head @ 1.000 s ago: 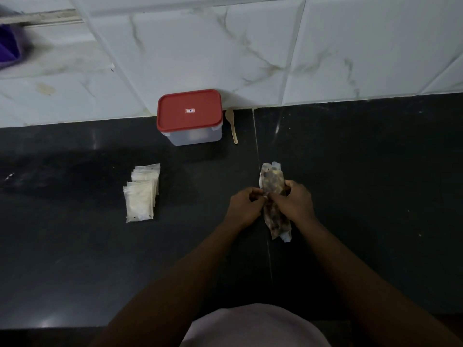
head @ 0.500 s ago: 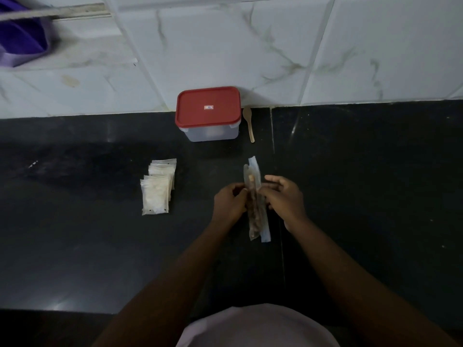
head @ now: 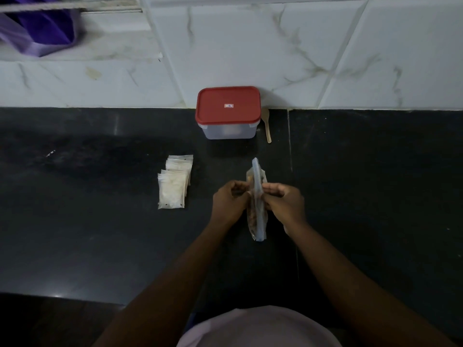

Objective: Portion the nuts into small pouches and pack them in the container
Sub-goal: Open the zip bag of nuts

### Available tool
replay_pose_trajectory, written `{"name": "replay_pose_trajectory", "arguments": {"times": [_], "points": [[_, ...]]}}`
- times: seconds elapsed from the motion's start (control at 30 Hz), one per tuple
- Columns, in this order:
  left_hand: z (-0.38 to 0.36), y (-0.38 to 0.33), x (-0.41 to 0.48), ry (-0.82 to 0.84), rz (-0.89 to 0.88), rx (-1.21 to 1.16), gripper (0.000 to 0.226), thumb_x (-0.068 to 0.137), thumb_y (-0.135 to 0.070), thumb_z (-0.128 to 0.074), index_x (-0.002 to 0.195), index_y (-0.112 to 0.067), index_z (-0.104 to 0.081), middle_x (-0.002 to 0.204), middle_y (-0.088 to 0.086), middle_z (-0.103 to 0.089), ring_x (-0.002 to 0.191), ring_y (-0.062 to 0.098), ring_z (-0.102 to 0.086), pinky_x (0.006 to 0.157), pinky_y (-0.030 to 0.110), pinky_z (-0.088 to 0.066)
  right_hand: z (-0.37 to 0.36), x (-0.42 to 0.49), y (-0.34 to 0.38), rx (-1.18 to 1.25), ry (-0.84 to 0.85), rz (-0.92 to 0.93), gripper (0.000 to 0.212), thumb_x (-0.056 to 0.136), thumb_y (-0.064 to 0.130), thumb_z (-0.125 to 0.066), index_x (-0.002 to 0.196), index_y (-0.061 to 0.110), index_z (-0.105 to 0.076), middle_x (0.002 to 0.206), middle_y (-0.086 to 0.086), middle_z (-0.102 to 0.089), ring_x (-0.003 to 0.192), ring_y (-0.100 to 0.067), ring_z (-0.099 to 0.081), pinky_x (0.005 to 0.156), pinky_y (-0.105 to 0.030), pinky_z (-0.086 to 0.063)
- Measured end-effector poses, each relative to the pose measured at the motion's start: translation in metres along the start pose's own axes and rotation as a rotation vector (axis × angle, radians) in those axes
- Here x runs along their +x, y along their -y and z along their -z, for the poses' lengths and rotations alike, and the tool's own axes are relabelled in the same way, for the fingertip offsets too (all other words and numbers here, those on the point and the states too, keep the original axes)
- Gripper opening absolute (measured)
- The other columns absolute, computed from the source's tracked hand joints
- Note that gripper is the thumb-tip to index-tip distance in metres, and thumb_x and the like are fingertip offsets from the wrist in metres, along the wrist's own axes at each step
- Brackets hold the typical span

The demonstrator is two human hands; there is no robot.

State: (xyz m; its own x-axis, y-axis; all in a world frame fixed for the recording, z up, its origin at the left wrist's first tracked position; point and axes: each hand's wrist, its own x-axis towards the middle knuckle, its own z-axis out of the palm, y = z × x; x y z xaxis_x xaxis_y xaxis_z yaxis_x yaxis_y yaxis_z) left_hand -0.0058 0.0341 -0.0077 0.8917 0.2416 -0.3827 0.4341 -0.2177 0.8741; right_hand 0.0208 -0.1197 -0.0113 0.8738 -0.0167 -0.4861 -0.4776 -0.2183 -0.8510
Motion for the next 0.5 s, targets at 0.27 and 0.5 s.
{"name": "replay_pose_trajectory", "arguments": {"times": [0.27,0.5], "points": [[0.014,0.007,0.003,-0.005,-0.058,0.15,0.006,0.096,-0.029,-0.069,0.094,-0.035,-0.067,0.106,-0.009,-0.069,0.098,0.002,-0.067,0.091,0.03,-0.058,-0.02,0.0,0.009,0.089,-0.017,-0.073,0.025,0.091,0.005,-0.07,0.109,0.021,-0.077,0.102,0.006,-0.077,0.096,-0.009,-0.074,0.088,-0.039,-0.062],[0.023,0.003,0.011,-0.07,-0.082,0.142,0.017,0.089,-0.034,-0.077,0.091,-0.019,-0.071,0.088,-0.007,-0.072,0.08,0.001,-0.07,0.071,0.021,-0.057,-0.033,-0.007,0.023,0.267,0.026,-0.108,0.025,0.095,-0.002,-0.063,0.108,0.017,-0.074,0.099,0.0,-0.077,0.09,-0.014,-0.075,0.069,-0.027,-0.061]]}}
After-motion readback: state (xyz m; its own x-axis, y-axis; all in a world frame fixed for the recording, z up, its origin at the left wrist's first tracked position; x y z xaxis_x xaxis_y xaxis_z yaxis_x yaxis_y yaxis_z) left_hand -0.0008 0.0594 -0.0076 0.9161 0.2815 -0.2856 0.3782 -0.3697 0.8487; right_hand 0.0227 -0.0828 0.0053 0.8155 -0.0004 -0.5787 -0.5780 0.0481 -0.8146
